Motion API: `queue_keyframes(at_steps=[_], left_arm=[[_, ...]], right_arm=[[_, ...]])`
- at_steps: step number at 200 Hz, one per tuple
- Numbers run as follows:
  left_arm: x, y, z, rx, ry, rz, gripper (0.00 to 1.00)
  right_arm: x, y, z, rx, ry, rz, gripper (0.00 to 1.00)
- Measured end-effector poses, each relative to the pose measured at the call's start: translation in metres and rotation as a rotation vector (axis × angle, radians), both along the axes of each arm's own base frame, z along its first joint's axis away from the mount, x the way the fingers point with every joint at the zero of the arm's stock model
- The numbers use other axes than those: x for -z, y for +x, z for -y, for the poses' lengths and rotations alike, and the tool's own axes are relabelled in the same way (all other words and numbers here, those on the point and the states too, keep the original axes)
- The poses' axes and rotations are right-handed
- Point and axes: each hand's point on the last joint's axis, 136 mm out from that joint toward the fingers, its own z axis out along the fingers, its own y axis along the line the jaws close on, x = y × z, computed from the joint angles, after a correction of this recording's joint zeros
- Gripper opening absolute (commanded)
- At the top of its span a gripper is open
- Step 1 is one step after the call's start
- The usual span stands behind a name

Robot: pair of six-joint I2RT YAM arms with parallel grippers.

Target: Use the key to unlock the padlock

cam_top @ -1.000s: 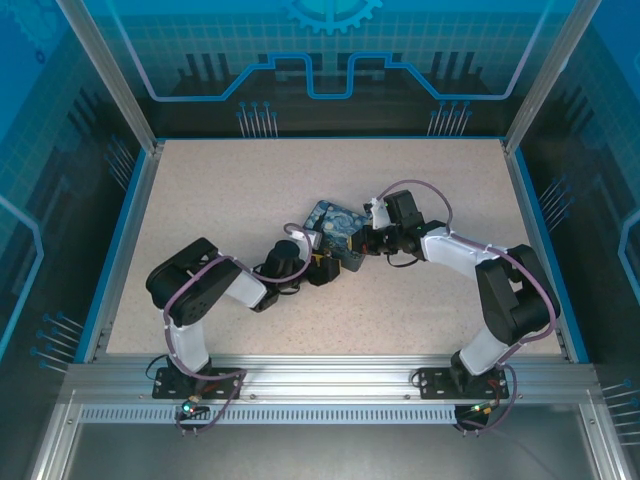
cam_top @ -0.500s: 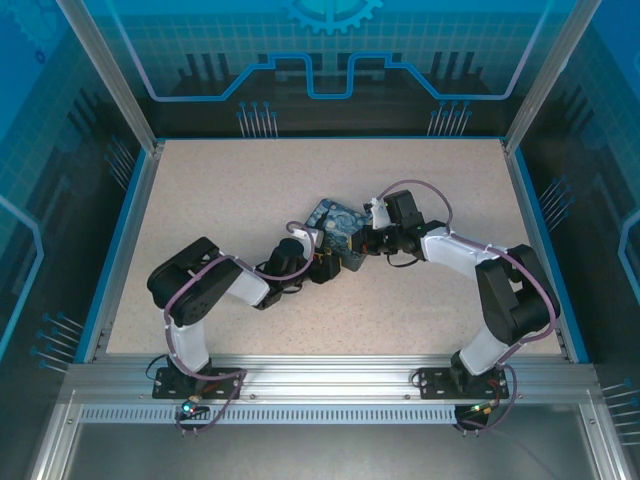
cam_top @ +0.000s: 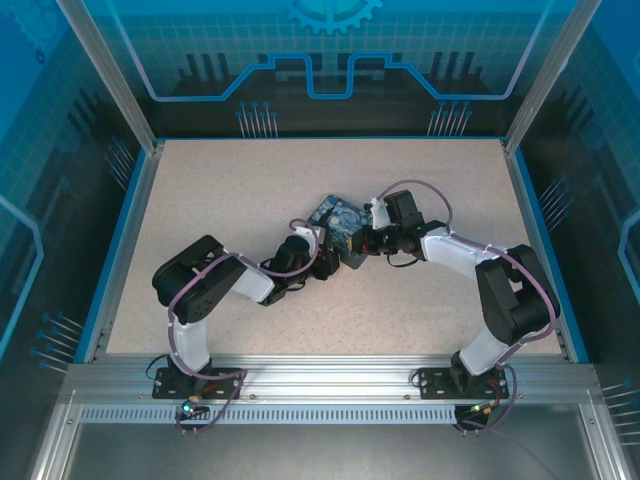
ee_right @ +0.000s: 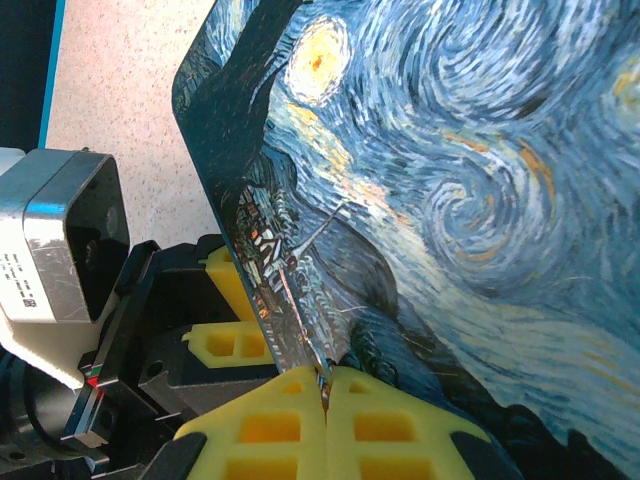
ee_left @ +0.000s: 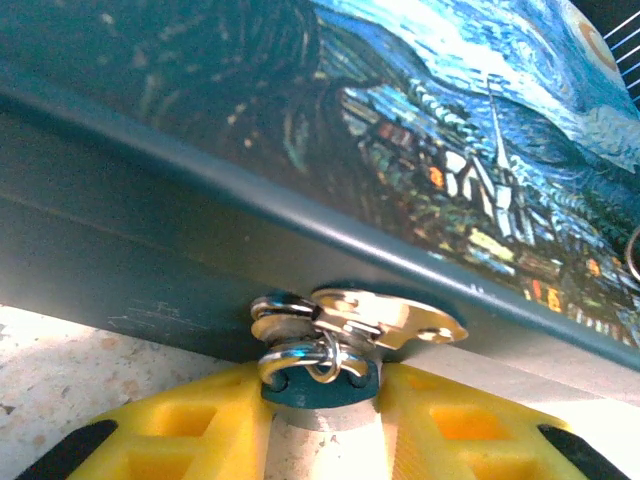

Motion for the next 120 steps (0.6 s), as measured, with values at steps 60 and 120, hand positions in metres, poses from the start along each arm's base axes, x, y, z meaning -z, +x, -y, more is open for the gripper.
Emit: queue_keyframes(at_steps=[60, 120], left_arm=[[0.001, -0.001, -0.002, -0.014, 0.012, -0.026, 0.3], [-0.019, -0.007, -0.008, -0.092, -0.028, -0.159, 0.18]], right_arm=[[-0.007, -0.004, 0.005, 0.002, -0.012, 0.025, 0.0], [-0.061, -0.016, 0.023, -0.015, -0.036, 0.22, 0.0]])
